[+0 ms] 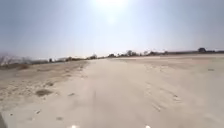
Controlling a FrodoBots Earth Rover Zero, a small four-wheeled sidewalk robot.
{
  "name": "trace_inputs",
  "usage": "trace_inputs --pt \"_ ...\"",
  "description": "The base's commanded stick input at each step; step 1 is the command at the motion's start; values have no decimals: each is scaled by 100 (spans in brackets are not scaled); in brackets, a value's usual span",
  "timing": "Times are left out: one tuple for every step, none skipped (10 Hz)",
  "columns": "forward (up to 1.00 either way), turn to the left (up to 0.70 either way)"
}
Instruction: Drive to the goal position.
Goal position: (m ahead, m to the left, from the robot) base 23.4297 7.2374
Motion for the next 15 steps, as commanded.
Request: trace_inputs --pt "70 0" --pt "70 0" --pt "70 0" --pt "70 0" --pt "70 0" --pt "70 0" --pt "70 0" --pt "70 0" --pt "70 0" --pt "70 0" --pt "70 0" --pt "70 0" --pt "70 0" --pt "70 0" --pt "70 0"
